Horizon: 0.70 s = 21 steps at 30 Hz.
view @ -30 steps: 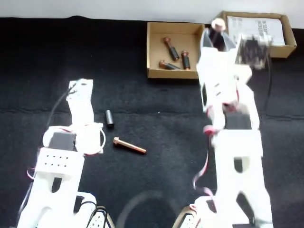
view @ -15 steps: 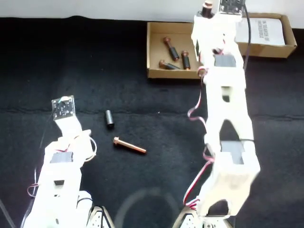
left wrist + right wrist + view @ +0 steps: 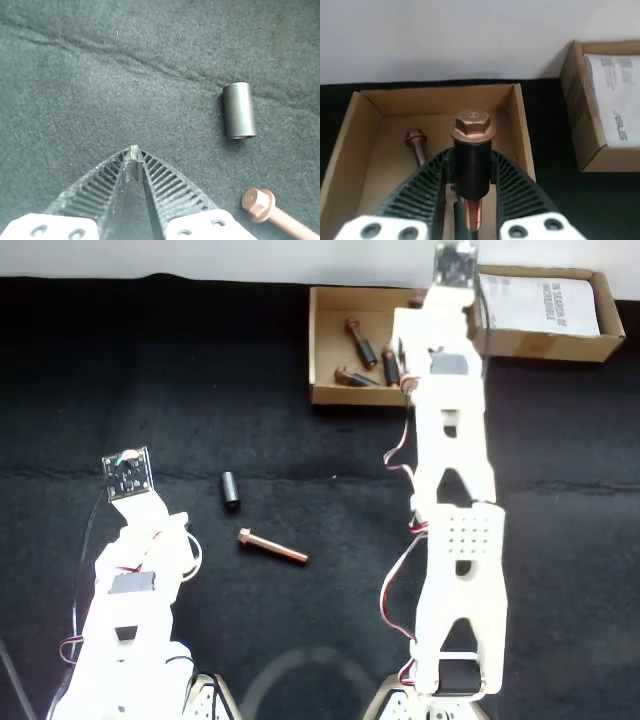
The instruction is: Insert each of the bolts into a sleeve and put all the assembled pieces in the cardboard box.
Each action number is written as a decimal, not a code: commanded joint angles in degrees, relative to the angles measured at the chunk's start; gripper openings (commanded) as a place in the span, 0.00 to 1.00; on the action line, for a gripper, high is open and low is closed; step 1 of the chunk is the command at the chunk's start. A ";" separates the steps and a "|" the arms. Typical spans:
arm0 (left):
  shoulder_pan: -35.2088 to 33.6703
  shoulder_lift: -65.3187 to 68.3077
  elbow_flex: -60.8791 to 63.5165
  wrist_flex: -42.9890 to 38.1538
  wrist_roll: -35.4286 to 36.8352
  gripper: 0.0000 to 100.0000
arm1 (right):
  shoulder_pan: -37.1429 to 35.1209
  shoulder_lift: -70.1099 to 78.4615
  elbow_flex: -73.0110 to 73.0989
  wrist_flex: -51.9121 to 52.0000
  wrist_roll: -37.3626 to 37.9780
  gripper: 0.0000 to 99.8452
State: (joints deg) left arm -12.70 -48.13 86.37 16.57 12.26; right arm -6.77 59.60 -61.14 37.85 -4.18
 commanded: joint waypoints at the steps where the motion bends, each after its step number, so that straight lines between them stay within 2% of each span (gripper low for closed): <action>1: -0.48 -0.92 -0.22 -1.05 -0.18 0.01 | 0.04 2.86 -6.37 0.13 0.53 0.01; 7: -0.48 -0.57 -0.31 -1.05 -0.18 0.01 | -0.13 4.44 -7.16 0.75 1.76 0.01; 13: -1.71 -0.48 -0.57 -1.14 -0.18 0.02 | -1.27 4.35 -7.25 4.09 18.11 0.03; 18: -1.80 -0.48 -0.57 -1.14 -0.18 0.02 | -1.54 4.44 -14.29 17.98 22.59 0.23; 21: -1.80 -0.48 -0.57 -1.14 -0.18 0.02 | -2.42 4.44 -22.29 26.77 25.58 0.23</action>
State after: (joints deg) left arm -13.85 -48.13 86.37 16.40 12.26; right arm -7.91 65.32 -74.86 57.27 18.42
